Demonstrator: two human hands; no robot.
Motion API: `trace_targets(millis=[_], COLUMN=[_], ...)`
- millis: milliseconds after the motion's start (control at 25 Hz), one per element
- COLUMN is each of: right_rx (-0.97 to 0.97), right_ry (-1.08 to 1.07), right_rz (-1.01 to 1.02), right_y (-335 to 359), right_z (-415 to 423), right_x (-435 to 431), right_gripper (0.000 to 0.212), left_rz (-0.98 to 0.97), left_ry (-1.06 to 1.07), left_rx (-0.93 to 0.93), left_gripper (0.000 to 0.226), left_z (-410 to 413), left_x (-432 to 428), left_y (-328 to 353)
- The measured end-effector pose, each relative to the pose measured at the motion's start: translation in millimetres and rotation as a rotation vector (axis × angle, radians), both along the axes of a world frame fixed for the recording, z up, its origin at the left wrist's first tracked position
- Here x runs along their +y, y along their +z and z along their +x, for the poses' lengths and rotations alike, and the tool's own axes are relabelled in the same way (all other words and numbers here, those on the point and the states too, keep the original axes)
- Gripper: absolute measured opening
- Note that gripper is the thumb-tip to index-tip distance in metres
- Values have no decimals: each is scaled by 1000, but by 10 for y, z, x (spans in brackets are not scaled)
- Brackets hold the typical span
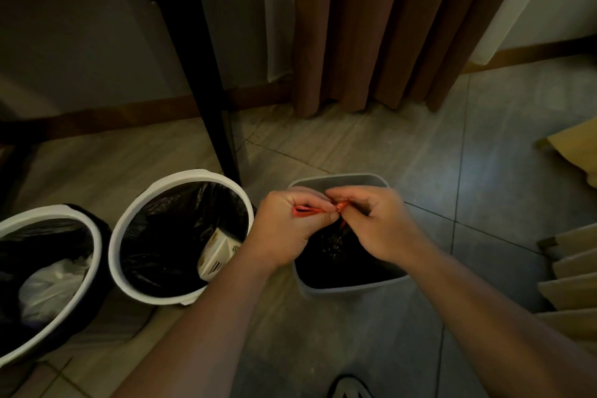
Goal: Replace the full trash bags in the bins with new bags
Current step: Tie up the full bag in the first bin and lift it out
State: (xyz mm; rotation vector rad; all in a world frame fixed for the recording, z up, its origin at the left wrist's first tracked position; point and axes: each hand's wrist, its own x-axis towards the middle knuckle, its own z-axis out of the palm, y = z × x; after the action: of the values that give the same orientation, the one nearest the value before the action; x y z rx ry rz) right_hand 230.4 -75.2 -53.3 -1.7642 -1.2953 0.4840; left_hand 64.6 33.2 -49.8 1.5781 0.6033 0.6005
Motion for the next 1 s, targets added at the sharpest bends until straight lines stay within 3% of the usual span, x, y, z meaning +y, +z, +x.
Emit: trace_targets(millis=[160, 320, 520, 640, 1000], right_rx=[574, 803, 1269, 1335, 1336], right_ry=[-186, -333, -516, -635, -811], right_rz=[95, 125, 125, 120, 129], right_y=[-5, -81, -350, -536, -551], right_z=[13, 202, 525, 671, 900], right_x=[-9, -65, -214, -314, -462], right_gripper=[21, 22, 18, 19, 29], left_rz=[-3, -157, -253, -327, -193], left_ry=[96, 165, 354, 461, 574], left_rx=[26, 77, 208, 244, 411], left_gripper=[16, 17, 17, 23, 17], left_z=[-11, -91, -166, -203, -383], left_x=[23, 65, 130, 149, 290], left_y=[-68, -154, -360, -453, -505])
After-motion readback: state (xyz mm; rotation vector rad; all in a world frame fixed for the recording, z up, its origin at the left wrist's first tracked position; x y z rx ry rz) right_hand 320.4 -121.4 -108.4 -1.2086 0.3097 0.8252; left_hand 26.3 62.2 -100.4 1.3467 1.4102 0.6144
